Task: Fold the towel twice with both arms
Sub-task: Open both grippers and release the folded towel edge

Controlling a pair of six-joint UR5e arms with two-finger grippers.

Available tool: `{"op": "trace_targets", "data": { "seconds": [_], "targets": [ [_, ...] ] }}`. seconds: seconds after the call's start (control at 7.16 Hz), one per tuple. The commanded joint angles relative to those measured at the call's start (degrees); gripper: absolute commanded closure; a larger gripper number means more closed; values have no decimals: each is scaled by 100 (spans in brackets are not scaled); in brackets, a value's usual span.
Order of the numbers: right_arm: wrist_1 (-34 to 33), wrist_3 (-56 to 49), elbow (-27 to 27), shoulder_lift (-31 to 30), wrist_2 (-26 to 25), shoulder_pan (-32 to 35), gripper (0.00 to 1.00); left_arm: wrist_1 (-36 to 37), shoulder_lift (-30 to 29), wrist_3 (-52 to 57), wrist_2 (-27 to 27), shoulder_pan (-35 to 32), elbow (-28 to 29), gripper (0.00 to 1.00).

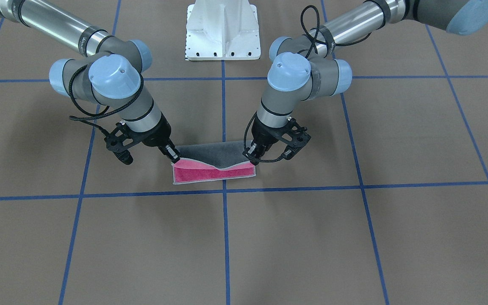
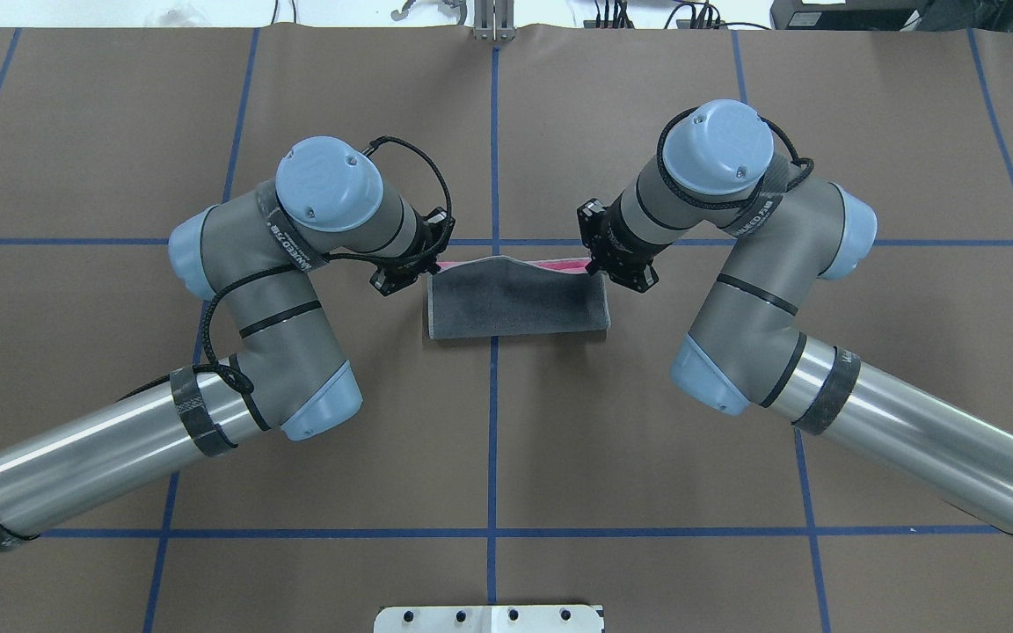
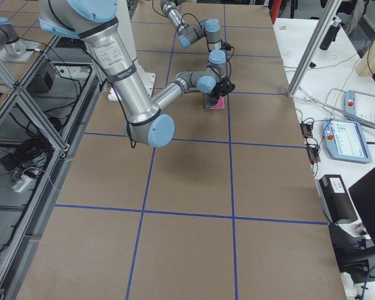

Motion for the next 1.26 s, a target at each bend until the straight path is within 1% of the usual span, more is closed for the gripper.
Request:
{"op": "trace_targets", "data": {
  "seconds": [0.0, 0.28, 0.42, 0.56, 0.7, 0.84, 0.98, 1.12],
  "targets": [
    [4, -55, -75, -5, 0, 0, 100, -15, -60, 0, 0, -7, 96, 100],
    [4, -55, -93, 21, -17, 0, 100, -15, -60, 8, 0, -7, 114, 100],
    [4, -55, -119, 30, -26, 8, 100, -15, -60, 17, -17, -7, 105, 97],
    [4, -55, -128, 65, -52, 8, 89, -23, -51, 17, -18, -16, 105, 88],
    [4, -55, -381, 257, -61, 17, 78, -23, -51, 17, -26, -7, 97, 61],
    [4, -55, -505, 328, -79, 17, 68, -23, -42, 34, -26, -16, 97, 35],
    [4, -63, -506, 320, -79, 52, 39, -23, -42, 26, -26, -7, 88, 0],
    [4, -55, -506, 320, -70, 87, 1, -32, -42, 26, -26, -16, 79, 0]
  ]
}}
